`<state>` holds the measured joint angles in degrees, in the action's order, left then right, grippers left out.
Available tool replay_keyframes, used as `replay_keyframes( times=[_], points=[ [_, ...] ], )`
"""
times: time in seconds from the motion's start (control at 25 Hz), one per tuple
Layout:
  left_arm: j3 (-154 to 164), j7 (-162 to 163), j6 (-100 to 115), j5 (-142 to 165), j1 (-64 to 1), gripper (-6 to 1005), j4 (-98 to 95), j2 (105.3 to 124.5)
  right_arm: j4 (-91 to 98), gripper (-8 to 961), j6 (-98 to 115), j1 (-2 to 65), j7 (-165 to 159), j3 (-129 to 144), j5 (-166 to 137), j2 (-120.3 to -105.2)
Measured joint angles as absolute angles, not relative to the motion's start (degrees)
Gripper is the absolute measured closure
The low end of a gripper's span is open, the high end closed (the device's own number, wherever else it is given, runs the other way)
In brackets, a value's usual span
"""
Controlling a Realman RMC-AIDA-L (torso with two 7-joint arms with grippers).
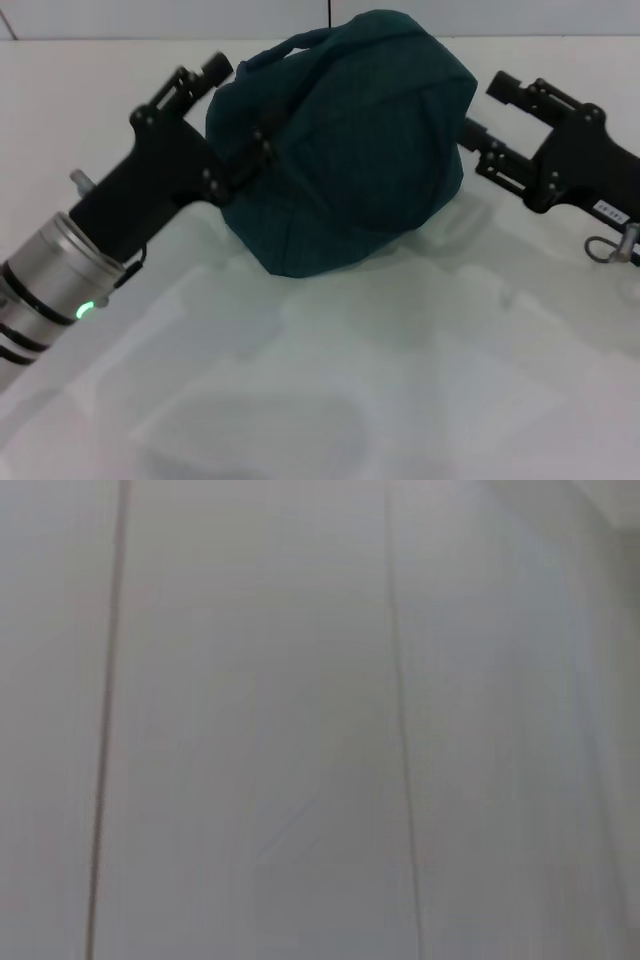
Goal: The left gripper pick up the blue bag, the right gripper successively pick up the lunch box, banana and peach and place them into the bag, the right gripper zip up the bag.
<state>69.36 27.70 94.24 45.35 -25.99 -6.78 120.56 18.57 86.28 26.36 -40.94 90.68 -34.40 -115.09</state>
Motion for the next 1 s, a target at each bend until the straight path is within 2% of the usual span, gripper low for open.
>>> replay_keyframes(
  times=[0.12, 1.0],
  points=[
    [70.31, 26.29, 94.11, 45.25, -25.79, 258, -6.12, 120.72, 18.57, 320, 85.89, 26.77, -40.86, 90.74, -34.71, -115.35],
    [70.31, 22.40, 94.07, 44.82, -26.40, 242, -4.83, 120.76, 18.02, 321, 86.53, 26.81, -37.13, 90.88, -34.28, -116.19]
  ],
)
